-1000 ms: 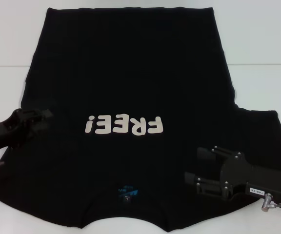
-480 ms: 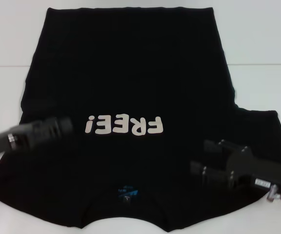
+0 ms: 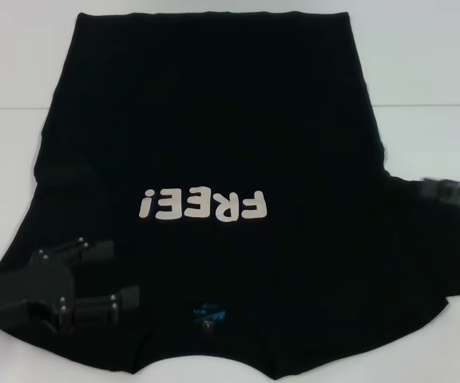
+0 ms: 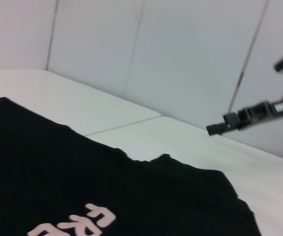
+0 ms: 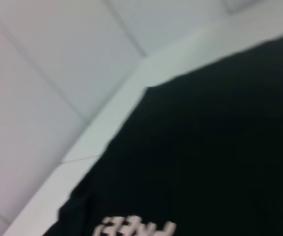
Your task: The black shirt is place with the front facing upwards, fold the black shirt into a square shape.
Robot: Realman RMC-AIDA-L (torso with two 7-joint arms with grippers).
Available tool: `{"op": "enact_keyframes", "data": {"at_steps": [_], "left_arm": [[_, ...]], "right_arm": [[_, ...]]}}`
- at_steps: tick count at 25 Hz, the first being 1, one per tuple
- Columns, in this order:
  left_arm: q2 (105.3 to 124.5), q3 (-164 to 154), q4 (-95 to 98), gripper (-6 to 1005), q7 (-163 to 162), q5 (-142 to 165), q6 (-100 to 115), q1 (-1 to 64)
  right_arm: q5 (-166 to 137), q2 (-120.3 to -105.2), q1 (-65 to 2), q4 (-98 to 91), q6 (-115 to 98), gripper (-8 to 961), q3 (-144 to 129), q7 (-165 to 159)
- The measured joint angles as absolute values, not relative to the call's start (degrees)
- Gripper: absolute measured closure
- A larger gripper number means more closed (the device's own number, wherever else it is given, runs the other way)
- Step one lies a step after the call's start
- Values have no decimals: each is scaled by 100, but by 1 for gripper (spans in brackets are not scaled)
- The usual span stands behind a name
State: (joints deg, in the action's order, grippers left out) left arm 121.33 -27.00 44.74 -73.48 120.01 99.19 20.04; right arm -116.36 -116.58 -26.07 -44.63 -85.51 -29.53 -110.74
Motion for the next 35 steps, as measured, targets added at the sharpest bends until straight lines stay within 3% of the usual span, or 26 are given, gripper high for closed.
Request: {"op": "enact_keyframes", "data": {"at_steps": [6, 12, 35], "left_arm": [[12098, -2721, 4471, 78, -6999, 12023, 10149, 1929], [12099, -2829, 4486, 80, -6840, 12031, 10207, 1900], [12132, -2905, 4445, 98, -6823, 12103, 10165, 1894]], "right_arm": [[-12674, -11217, -2647, -5188, -8799, 130, -2901, -13421], [-13906, -10943, -2867, -5276, -8784, 130, -2723, -14595], [-15102, -11036, -3654, -4093, -7935, 131, -3099, -14776]]}}
